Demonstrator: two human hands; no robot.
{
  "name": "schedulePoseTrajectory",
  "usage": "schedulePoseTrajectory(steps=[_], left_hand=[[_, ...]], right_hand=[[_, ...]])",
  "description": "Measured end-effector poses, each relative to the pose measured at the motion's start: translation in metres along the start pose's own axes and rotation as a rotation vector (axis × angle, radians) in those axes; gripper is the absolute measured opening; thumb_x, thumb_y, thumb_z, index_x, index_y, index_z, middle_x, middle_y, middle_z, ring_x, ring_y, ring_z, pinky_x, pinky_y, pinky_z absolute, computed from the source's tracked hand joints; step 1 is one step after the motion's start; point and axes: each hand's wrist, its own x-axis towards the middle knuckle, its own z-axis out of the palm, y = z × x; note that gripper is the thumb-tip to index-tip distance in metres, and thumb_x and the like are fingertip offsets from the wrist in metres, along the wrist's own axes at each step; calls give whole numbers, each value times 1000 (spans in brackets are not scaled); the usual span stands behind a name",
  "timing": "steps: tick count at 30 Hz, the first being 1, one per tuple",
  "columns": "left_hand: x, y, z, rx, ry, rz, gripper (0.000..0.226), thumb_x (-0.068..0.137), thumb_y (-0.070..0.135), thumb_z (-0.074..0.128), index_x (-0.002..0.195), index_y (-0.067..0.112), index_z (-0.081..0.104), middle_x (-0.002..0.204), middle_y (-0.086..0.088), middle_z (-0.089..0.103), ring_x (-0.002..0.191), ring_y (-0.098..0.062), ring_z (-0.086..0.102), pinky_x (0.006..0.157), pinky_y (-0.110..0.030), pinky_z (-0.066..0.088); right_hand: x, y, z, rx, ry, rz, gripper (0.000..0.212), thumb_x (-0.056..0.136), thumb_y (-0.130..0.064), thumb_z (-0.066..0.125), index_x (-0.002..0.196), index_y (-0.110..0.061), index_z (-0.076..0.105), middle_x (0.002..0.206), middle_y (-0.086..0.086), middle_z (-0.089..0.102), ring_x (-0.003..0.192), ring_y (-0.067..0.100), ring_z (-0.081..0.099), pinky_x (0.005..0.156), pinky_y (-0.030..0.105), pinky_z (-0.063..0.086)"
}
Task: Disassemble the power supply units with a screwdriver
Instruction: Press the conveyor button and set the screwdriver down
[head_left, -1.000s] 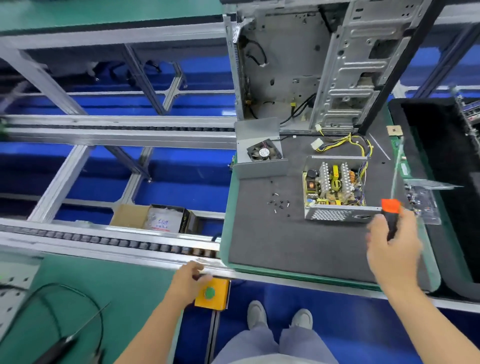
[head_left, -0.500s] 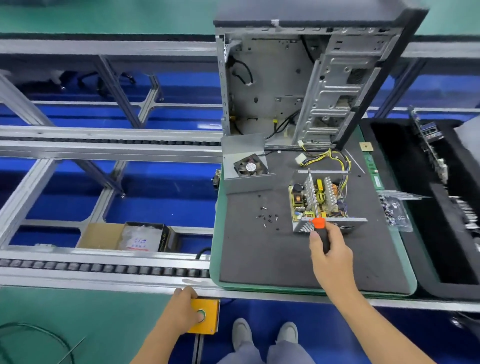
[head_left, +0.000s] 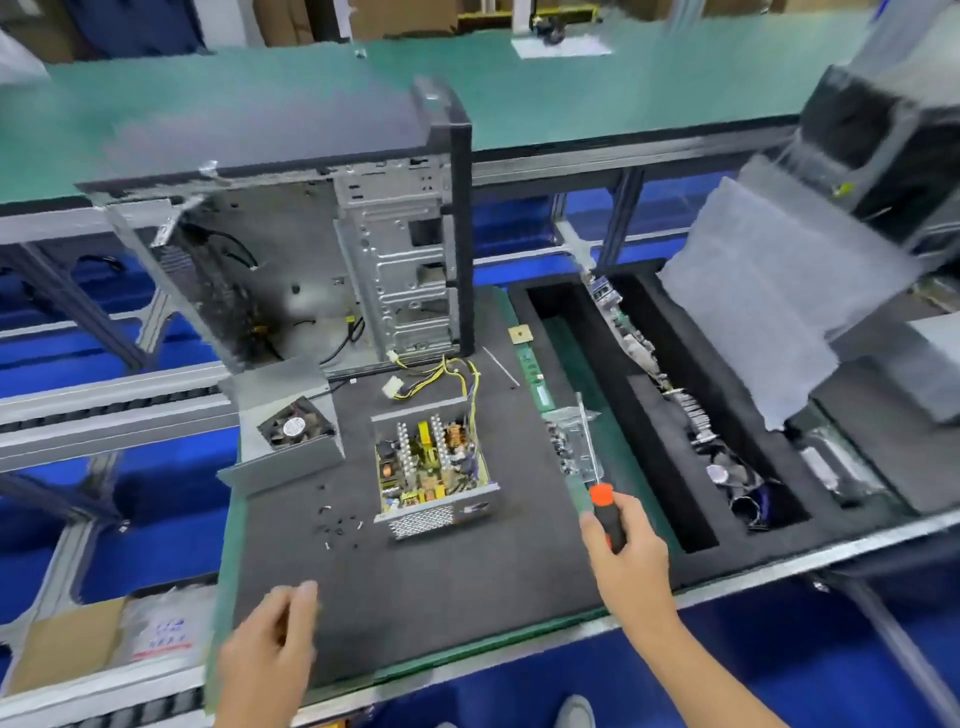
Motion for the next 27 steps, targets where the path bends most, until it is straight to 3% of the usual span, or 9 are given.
schedulePoseTrajectory(steps=[2,4,8,11,15,20,25,27], left_hand=[[-6,31,35,-134,-119,92,32,95,54,58,78,27,65,60,-1,62,43,-14,52,48,-27,44],[-14,61,70,-206,-298,136,25,94,45,54,83,26,66,65,-8,62,47,-14,53,49,-22,43],[-20,98,136,-289,-511,-5,25,100,35,53,84,22,68,70,-5,66,53,-18,60,49,-24,44],[-16,103,170,-410,-485,-225,26,104,19,50,92,2,65,73,-13,64,51,-21,57,46,-25,37],[-9,98,185,-435,-431,-368,26,104,21,52,96,1,67,73,-11,68,52,-21,58,45,-24,39],[4,90,185,-406,-382,-412,20,102,19,57,95,3,67,74,-9,67,51,-18,56,43,-23,37],[11,86,184,-372,-355,-375,19,100,18,59,95,2,69,59,-3,58,45,-15,46,44,-23,30],[13,85,185,-373,-353,-356,21,100,20,59,92,3,69,57,-3,55,43,-14,44,41,-21,29]], right_hand=[[4,3,-10,12,-40,-2,12,94,-29,62,93,-38,56,57,2,49,51,18,49,51,33,44],[8,7,-19,35,-73,18,12,95,-28,61,90,-37,55,61,10,53,50,24,55,50,34,48],[21,17,-29,122,-99,185,14,96,-28,60,89,-17,55,68,16,52,50,21,53,48,32,46],[28,24,-35,219,-136,285,18,96,-24,60,93,-8,53,65,10,50,51,20,44,48,30,41],[35,31,-48,272,-154,328,16,96,-23,60,95,-8,56,67,8,47,52,18,43,45,26,38],[44,38,-59,232,-226,309,19,96,-33,60,96,-14,59,62,6,52,49,18,47,48,29,40],[48,36,-66,246,-358,211,15,93,-48,58,85,-35,65,60,7,52,47,21,42,46,29,38],[49,36,-67,224,-395,158,17,93,-48,56,86,-35,64,61,6,54,47,21,43,47,30,39]])
